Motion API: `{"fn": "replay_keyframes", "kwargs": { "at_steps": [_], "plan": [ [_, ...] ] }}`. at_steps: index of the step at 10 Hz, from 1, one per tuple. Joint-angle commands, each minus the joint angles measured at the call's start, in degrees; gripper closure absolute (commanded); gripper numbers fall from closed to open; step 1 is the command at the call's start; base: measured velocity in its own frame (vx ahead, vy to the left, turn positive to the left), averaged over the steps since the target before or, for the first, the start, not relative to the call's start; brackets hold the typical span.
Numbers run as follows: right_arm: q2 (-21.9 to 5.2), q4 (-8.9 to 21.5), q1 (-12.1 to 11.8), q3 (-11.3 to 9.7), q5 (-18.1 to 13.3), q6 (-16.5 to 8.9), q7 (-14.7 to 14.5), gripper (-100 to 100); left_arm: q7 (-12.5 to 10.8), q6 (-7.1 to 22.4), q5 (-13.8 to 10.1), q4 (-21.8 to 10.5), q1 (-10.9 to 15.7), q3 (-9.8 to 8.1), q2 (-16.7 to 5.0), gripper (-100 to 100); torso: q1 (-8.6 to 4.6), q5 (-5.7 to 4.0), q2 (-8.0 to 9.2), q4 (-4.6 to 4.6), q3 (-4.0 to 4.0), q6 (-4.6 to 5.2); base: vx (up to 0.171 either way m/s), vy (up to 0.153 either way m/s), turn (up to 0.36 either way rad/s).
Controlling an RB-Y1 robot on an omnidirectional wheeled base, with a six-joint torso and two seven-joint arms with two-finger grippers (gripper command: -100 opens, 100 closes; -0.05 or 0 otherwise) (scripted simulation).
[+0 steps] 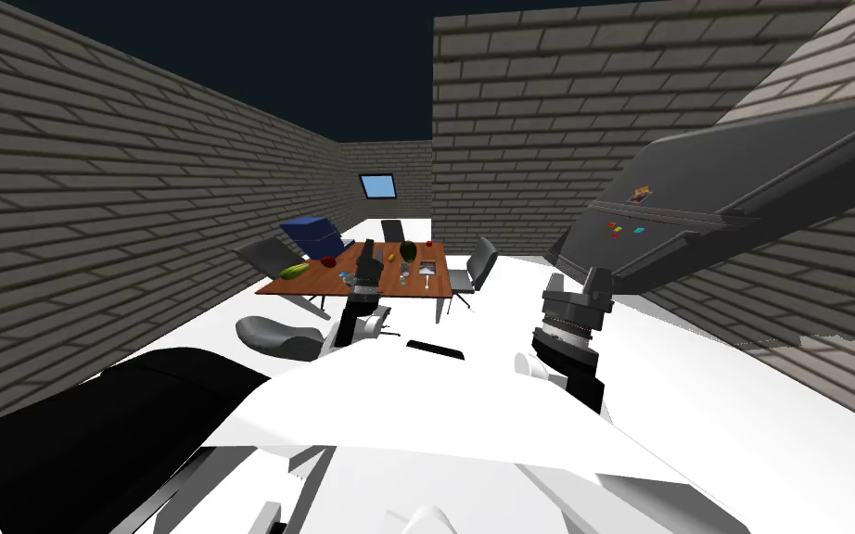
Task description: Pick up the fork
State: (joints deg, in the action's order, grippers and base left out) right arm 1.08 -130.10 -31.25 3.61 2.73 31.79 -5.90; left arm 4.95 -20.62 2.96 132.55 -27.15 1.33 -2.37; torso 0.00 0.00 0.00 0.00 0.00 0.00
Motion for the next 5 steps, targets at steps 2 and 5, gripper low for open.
{"fn": "replay_keyframes", "kwargs": {
  "at_steps": [2, 5],
  "plan": [
    [0.0, 0.0, 0.0, 0.0, 0.0, 0.0, 0.0, 0, -0.2, 0.0, -1.0, -1.1, -1.4, 1.31, -3.5, -100, 0.11, 0.02, 0.14, 0.02, 0.07, 0.04, -0.064, 0.053, -0.265],
    [0.0, 0.0, 0.0, 0.0, 0.0, 0.0, 0.0, 0, -0.6, 0.1, -2.7, -2.9, -3.8, 3.43, -8.0, -100, 0.26, 0.06, 0.40, 0.09, 0.23, 0.04, -0.102, 0.066, -0.308]
  ]
}}
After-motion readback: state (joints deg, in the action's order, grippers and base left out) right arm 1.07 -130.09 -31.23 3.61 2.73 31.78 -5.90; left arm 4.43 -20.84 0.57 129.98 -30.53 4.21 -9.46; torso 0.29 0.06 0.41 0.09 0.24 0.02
